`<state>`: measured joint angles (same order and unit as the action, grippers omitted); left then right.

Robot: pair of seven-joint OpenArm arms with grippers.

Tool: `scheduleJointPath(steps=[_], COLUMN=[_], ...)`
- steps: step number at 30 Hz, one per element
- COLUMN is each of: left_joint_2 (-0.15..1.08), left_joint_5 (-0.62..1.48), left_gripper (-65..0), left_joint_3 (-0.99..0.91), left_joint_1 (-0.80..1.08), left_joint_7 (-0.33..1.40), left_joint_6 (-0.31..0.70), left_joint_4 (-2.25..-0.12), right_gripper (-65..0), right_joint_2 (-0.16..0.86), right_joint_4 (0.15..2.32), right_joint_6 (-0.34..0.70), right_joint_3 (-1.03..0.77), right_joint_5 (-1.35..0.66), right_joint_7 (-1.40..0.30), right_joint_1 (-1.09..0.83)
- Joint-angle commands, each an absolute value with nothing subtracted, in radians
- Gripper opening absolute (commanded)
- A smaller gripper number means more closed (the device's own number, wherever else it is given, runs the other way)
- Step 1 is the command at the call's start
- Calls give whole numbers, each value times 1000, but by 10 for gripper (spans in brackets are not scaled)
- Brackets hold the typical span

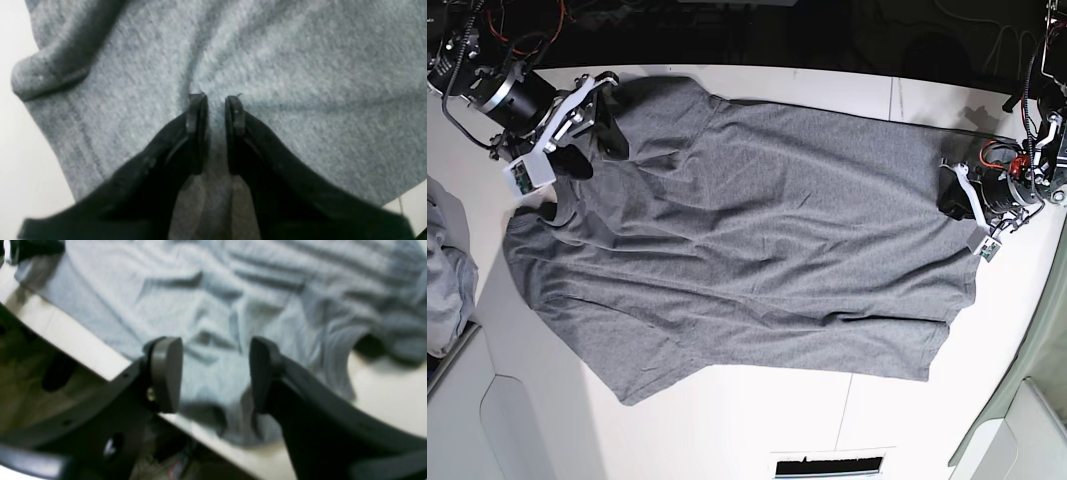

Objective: Layout the t-shirt on the table in an organized manner, then fold the t-shirt properly
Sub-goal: 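Pull the collar edge outward with the right gripper to flatten the shirt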

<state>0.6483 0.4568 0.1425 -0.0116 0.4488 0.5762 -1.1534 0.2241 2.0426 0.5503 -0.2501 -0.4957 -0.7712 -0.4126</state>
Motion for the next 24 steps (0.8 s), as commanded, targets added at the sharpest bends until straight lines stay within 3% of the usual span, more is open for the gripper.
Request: scheduleJointPath(steps=[1, 10, 13, 16, 24], left_joint_2=[667, 667, 667, 667, 668], left_joint_5=[444, 452, 452, 452, 419], left_gripper=[-512, -512, -512, -512, -512], left_joint_3=[136, 136, 136, 136, 136], left_joint_1=[-19, -19, -19, -19, -19], left_joint_7=[467, 449, 448, 449, 451], left_joint_6=[568, 568, 568, 568, 568], left_joint_4=[-1157, -1157, -1157, -1157, -1157], right_gripper=[-329, -336, -440, -636, -650], right_joint_2=[230, 233, 233, 233, 232], right_joint_4=[2042, 1826, 1757, 1729, 1852], right_joint_6=[550, 550, 550, 550, 574], right_joint_3=[-253, -241, -203, -149, -62], right_joint_5=[-488, -436, -434, -442, -580], right_joint_7=[-755, -670, -674, -707, -772], right_joint_1=[-422, -394, -362, -340, -376])
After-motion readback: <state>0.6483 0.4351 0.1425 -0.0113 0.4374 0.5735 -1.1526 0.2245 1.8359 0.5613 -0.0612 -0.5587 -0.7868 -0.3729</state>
